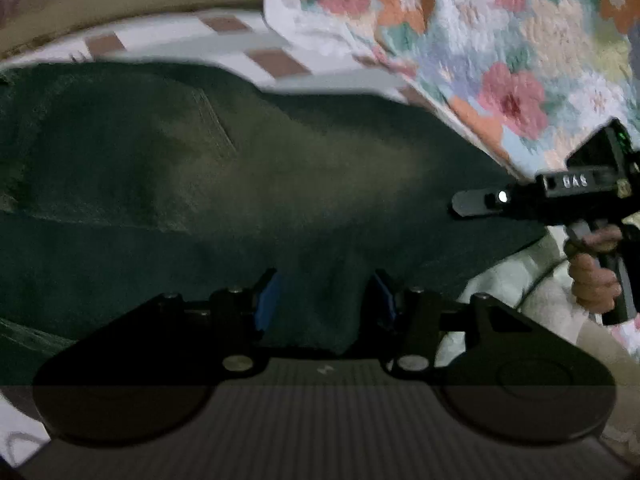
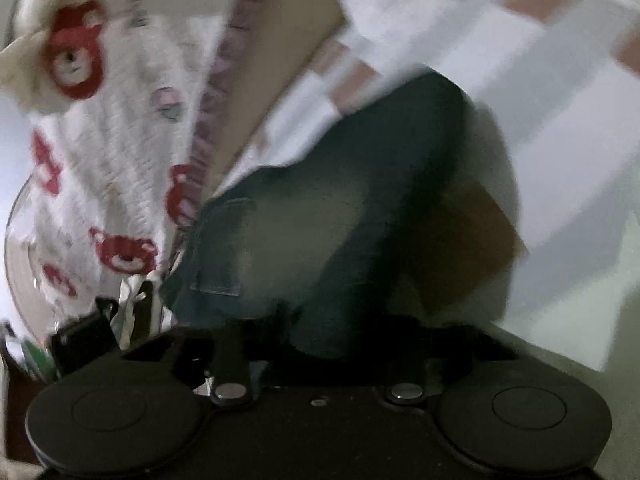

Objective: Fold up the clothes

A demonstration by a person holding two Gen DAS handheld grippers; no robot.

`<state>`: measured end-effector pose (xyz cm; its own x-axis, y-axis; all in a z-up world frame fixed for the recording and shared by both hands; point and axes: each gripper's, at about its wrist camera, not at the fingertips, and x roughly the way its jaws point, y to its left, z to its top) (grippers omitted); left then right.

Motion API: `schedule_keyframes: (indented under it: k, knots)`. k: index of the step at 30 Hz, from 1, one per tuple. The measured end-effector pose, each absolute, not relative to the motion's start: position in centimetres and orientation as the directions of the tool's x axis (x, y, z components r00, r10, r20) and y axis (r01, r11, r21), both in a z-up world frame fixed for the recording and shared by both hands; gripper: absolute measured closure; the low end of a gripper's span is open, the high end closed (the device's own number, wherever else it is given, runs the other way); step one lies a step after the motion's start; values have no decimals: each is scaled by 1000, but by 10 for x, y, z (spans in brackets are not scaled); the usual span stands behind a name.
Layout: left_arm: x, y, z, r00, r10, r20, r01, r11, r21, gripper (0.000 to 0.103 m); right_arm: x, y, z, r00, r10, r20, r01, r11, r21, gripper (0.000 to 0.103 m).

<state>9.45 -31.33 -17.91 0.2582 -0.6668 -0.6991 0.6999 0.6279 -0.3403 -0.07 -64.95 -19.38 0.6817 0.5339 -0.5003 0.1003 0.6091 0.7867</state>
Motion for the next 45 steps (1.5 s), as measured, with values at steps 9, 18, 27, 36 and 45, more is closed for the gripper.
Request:
schedule_keyframes:
  k: [9,18,27,36,45]
  knots:
    - [118,-254,-176,524,-556,-645,403,829,-388,56,56,-607,-95,695,648,-312,-239,616,750,80]
    - [113,-202,-195,594,-602,-533,229,762,-605,58,159,-491,-44,475,804,-358,-555,589,588,81]
    - [126,-127,-175,736,-456,-501,107,808,-579,58,228,-396,-69,353,785,-510,-582,610,538,81]
    - [128,-90,-191,781,-347,-519,-34,807,-590,55,243,-345,-109,301,773,-558,-601,608,519,81]
    - [128,-76,-181,819,-303,-487,-20,833,-552,55,259,-317,-161,215,742,-635,-525,636,565,58]
